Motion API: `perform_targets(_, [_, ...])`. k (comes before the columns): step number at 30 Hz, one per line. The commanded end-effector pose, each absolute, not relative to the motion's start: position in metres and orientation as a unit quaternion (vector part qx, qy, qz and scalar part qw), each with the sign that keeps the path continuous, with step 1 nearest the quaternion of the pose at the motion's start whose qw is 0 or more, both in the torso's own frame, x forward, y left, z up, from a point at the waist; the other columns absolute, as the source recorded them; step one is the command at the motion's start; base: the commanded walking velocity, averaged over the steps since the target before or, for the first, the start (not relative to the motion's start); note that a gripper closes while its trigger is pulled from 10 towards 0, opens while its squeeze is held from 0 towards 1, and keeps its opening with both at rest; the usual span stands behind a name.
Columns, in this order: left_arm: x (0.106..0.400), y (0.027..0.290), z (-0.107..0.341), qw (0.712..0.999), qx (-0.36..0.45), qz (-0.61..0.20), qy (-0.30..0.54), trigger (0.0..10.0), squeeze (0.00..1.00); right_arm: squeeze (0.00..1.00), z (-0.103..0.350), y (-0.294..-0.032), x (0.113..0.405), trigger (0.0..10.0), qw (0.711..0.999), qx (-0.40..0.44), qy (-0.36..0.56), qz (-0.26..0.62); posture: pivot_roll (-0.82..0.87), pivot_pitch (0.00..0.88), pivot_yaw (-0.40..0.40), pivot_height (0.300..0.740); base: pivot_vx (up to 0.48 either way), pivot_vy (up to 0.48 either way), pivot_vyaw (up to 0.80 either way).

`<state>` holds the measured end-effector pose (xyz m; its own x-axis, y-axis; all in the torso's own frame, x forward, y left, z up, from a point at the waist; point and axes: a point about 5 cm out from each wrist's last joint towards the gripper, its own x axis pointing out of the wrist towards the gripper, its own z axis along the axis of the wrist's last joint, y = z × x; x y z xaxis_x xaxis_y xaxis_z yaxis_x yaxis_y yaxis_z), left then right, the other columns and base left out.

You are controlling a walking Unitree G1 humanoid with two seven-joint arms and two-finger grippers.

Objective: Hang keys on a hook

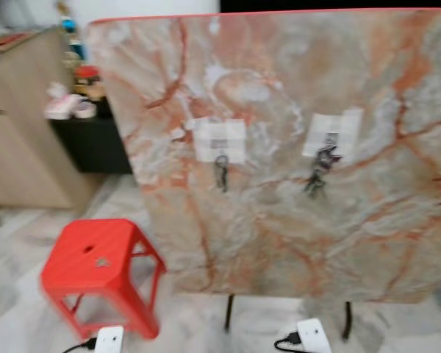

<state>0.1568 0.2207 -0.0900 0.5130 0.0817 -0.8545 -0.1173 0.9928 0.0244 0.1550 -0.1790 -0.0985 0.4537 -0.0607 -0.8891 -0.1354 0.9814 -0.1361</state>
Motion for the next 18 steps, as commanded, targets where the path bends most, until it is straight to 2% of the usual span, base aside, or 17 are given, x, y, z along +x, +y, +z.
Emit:
perform_targets(1, [0.1549,0.2277,-0.0893,0.868,-0.011,0.065,0.492,10.0,0.00,0.00,-0.0976,-0.1714,0.1589,10.0,0.850,-0.088,0.518,0.029,0.00,0.000,0.017,0.740,0.000,0.000,0.80])
perform_targets(7, [0.1546,0.2260,-0.0899,0.868,-0.003,0.056,0.494,10.0,0.00,0.00,-0.0980,-0.1704,0.1580,10.0,0.851,-0.083,0.518,0.025,-0.01,0.000,0.025,0.740,0.000,0.000,0.76])
perform_targets(16, [0.1559,0.2232,-0.0900,0.867,-0.003,0.048,0.495,10.0,0.00,0.00,-0.0973,-0.1695,0.1600,10.0,0.855,-0.069,0.514,0.016,-0.01,0.000,0.027,0.740,0.000,0.000,0.00])
perform_targets(18, [0.1556,0.2236,-0.0901,0.865,0.006,0.044,0.499,10.0,0.00,0.00,-0.0968,-0.1698,0.1612,10.0,0.856,-0.067,0.513,0.014,0.00,0.000,0.023,0.740,0.000,0.246,0.00])
